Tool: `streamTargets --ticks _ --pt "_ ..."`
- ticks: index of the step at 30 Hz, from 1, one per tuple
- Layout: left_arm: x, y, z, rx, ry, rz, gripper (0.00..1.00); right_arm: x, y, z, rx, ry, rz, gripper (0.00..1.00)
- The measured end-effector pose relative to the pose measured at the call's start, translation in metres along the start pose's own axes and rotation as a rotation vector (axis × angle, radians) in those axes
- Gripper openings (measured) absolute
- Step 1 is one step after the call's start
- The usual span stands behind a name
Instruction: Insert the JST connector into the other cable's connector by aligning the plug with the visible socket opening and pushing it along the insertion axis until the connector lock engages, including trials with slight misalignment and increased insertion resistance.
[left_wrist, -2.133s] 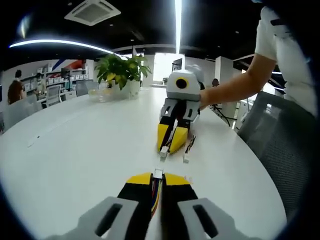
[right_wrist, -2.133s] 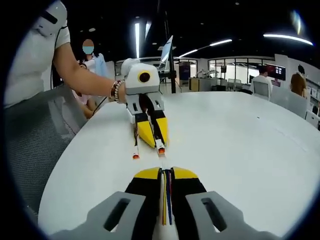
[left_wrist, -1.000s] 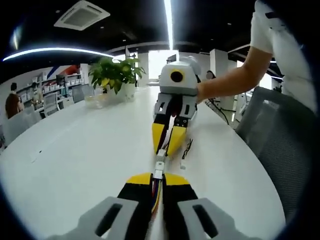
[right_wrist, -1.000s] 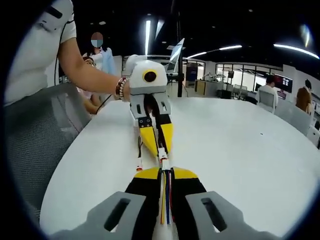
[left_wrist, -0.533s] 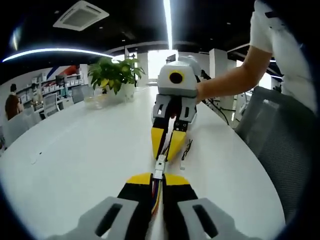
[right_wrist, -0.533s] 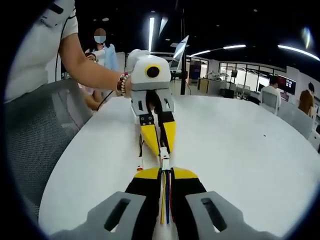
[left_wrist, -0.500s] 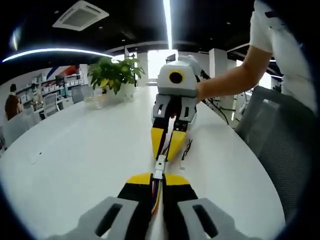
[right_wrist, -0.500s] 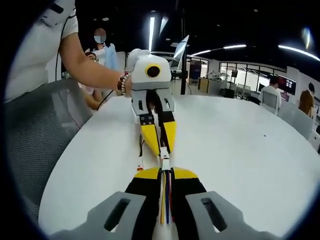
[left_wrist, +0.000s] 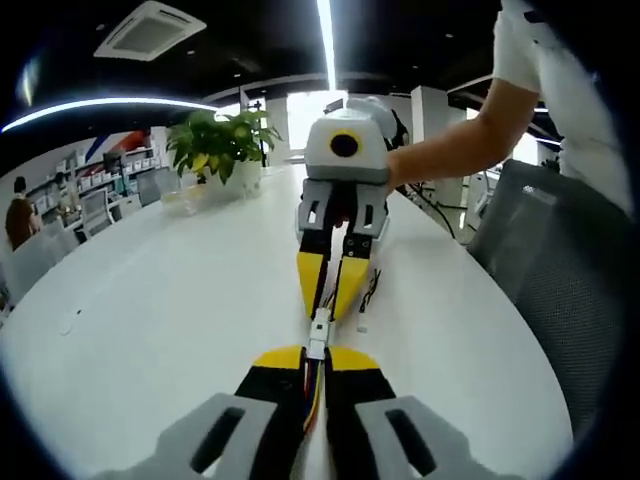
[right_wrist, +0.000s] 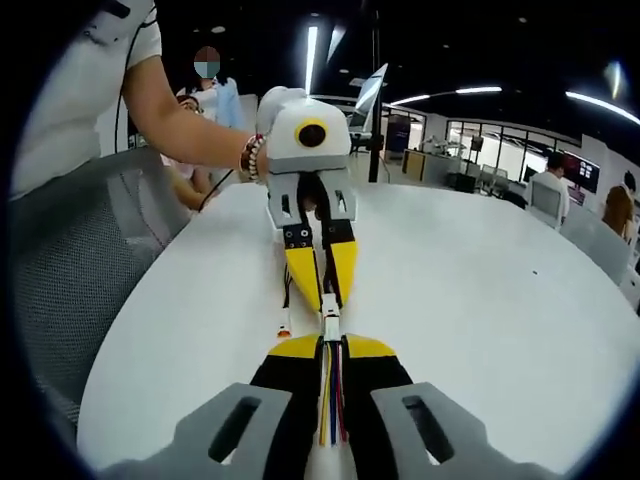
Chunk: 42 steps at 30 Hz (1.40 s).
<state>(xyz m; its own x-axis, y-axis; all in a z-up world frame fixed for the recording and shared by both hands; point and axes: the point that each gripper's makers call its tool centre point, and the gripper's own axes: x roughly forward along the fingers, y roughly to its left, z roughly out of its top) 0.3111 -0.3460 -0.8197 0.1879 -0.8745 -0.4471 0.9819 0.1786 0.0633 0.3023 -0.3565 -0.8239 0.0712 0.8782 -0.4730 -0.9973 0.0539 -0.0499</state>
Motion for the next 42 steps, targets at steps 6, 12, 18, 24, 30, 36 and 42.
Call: streamTargets --ticks 6,12,18,24,30,36,42 --pt "0.0011 -0.0008 -0.0002 0.001 0.004 -0.002 0.00 0.0010 0.0004 -0.0031 -0.005 0.025 0.005 0.04" --pt "0.0008 -0.0007 0.0010 -0.001 0.001 -0.001 0.00 0.0011 -0.0004 -0.0052 -0.009 0.042 0.006 0.04" --pt "0.0016 -0.0016 0.0031 -0.002 -0.007 -0.004 0.00 0.0023 0.0003 -0.0066 -0.020 0.061 0.010 0.04" --pt "0.0020 -0.0009 0.0027 -0.003 -0.007 -0.004 0.00 0.0019 -0.0001 -0.0063 -0.019 0.059 0.008 0.04" --pt "0.0026 -0.0030 0.0043 0.009 -0.014 -0.013 0.00 0.0028 0.0017 -0.0042 -0.024 0.055 0.015 0.04" --pt "0.0022 -0.0031 0.0048 0.012 -0.019 -0.016 0.00 0.0028 0.0023 -0.0032 -0.025 0.052 0.015 0.03" --pt "0.0016 -0.0012 0.0050 0.008 -0.024 -0.009 0.00 0.0019 0.0004 0.0001 -0.014 0.039 0.008 0.03"
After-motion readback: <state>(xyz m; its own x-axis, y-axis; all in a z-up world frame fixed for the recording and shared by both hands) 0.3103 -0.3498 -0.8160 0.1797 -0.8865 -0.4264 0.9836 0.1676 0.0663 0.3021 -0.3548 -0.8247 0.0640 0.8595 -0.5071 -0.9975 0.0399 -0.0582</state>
